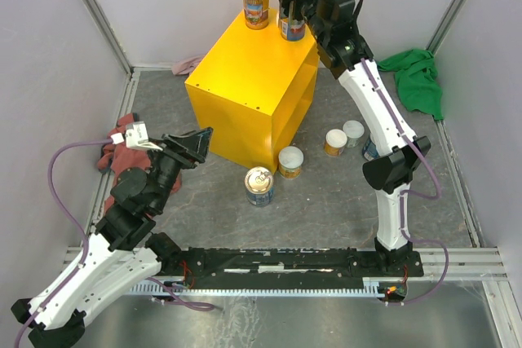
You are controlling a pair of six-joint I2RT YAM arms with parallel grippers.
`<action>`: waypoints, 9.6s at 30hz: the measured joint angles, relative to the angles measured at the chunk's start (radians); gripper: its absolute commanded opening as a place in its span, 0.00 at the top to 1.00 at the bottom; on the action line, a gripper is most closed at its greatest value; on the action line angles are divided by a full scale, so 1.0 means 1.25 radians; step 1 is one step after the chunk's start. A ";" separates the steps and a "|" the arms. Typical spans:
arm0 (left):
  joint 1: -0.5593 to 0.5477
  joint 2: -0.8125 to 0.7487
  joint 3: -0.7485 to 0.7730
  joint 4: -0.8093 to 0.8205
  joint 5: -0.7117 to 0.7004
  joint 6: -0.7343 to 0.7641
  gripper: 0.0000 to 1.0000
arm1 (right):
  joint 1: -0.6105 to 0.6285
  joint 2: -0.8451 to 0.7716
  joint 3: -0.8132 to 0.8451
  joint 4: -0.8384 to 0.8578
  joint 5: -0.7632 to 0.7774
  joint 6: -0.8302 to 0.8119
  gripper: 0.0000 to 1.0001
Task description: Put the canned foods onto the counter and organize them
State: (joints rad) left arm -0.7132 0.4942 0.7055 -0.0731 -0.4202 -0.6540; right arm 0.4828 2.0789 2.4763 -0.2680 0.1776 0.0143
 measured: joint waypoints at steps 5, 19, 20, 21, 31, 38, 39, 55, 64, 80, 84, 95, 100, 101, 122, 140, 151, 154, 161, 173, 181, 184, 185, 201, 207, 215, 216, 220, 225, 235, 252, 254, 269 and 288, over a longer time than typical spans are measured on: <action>0.000 0.000 0.000 0.000 0.000 0.001 0.29 | 0.000 -0.004 -0.020 0.015 0.005 0.002 0.09; 0.000 -0.010 0.015 -0.040 0.001 0.001 0.28 | 0.000 -0.037 -0.038 0.000 0.005 0.017 0.01; 0.000 -0.011 0.019 -0.045 0.001 0.001 0.28 | 0.000 -0.048 -0.048 -0.001 0.006 0.018 0.01; 0.000 -0.012 0.023 -0.049 0.001 0.001 0.28 | 0.000 -0.059 -0.058 -0.002 0.006 0.021 0.01; 0.000 -0.017 0.071 -0.109 -0.001 0.001 0.27 | 0.015 -0.213 -0.189 -0.001 0.020 0.035 0.01; 0.000 -0.020 0.078 -0.151 0.002 0.000 0.27 | 0.051 -0.405 -0.421 0.023 0.071 0.054 0.01; 0.000 -0.020 0.078 -0.156 0.003 0.000 0.27 | 0.056 -0.444 -0.474 0.026 0.083 0.060 0.01; 0.000 -0.031 -0.001 -0.179 0.060 -0.089 0.32 | 0.090 -0.875 -1.224 -0.002 0.356 0.284 0.01; 0.000 -0.059 -0.103 -0.139 0.086 -0.171 0.32 | 0.090 -1.001 -1.334 -0.150 0.496 0.450 0.01; 0.000 -0.139 -0.174 -0.060 0.086 -0.236 0.33 | 0.089 -0.971 -1.344 -0.325 0.615 0.665 0.00; 0.000 -0.143 -0.177 -0.055 0.086 -0.240 0.32 | 0.082 -0.951 -1.346 -0.325 0.613 0.699 0.00; 0.000 -0.149 -0.178 -0.037 0.106 -0.241 0.32 | 0.020 -0.820 -1.347 -0.323 0.569 0.749 0.00; 0.000 -0.149 -0.189 -0.016 0.122 -0.241 0.32 | -0.017 -0.773 -1.341 -0.325 0.555 0.760 0.01; 0.000 -0.149 -0.192 -0.013 0.128 -0.241 0.32 | -0.026 -0.766 -1.339 -0.324 0.551 0.760 0.00; 0.000 -0.089 -0.222 0.086 0.171 -0.252 0.32 | -0.185 -0.603 -1.285 -0.182 0.432 0.646 0.00; 0.000 -0.062 -0.241 0.116 0.160 -0.251 0.31 | -0.246 -0.496 -1.248 -0.118 0.382 0.617 0.00; 0.000 -0.062 -0.241 0.121 0.146 -0.251 0.31 | -0.257 -0.463 -1.234 -0.102 0.406 0.612 0.00; 0.000 -0.063 -0.241 0.120 0.142 -0.251 0.31 | -0.258 -0.455 -1.228 -0.103 0.411 0.612 0.00; 0.000 -0.062 -0.241 0.120 0.131 -0.251 0.31 | -0.265 -0.446 -1.223 -0.095 0.417 0.602 0.06; 0.000 -0.067 -0.241 0.119 0.128 -0.251 0.31 | -0.273 -0.460 -1.246 -0.045 0.396 0.551 0.99; 0.000 -0.085 -0.241 0.107 0.128 -0.251 0.31 | -0.266 -0.545 -1.285 -0.074 0.335 0.501 0.99; 0.000 -0.092 -0.241 0.098 0.128 -0.251 0.32 | -0.253 -0.589 -1.286 -0.094 0.325 0.483 0.99; 0.000 -0.095 -0.241 0.095 0.128 -0.251 0.32 | -0.246 -0.605 -1.286 -0.098 0.324 0.477 0.99; 0.000 -0.121 -0.233 0.045 0.128 -0.251 0.32 | -0.055 -0.786 -1.157 -0.266 0.323 0.399 0.99; 0.000 -0.120 -0.233 0.043 0.128 -0.251 0.32 | 0.021 -0.793 -0.987 -0.294 0.305 0.366 0.99; 0.000 -0.125 -0.212 0.019 0.128 -0.251 0.32 | 0.077 -0.761 -0.777 -0.320 0.241 0.336 0.99; 0.000 -0.126 -0.209 0.016 0.128 -0.251 0.32 | 0.084 -0.745 -0.746 -0.321 0.232 0.332 0.99; 0.000 -0.123 -0.190 -0.001 0.128 -0.251 0.32 | 0.109 -0.676 -0.635 -0.326 0.207 0.319 0.99; 0.000 -0.096 -0.157 -0.001 0.128 -0.250 0.32 | 0.155 -0.565 -0.487 -0.334 0.192 0.293 0.99; 0.000 -0.066 -0.111 -0.001 0.128 -0.220 0.32 | 0.200 -0.377 -0.250 -0.386 0.174 0.253 0.99; 0.000 -0.047 -0.051 -0.006 0.110 -0.186 0.32 | 0.223 -0.130 0.042 -0.471 0.186 0.181 0.99; 0.000 -0.037 -0.050 -0.005 0.111 -0.186 0.32 | 0.223 -0.119 0.055 -0.472 0.191 0.172 0.99; 0.000 -0.009 -0.031 0.001 0.112 -0.179 0.32 | 0.223 -0.066 0.070 -0.400 0.199 0.136 0.64; 0.000 -0.017 -0.017 -0.006 0.106 -0.166 0.32 | 0.220 -0.052 0.045 -0.322 0.185 0.134 0.20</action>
State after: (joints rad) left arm -0.7132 0.4728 0.6842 -0.0807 -0.2878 -0.8619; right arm 0.7578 2.0132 2.5324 -0.6708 0.4084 0.1814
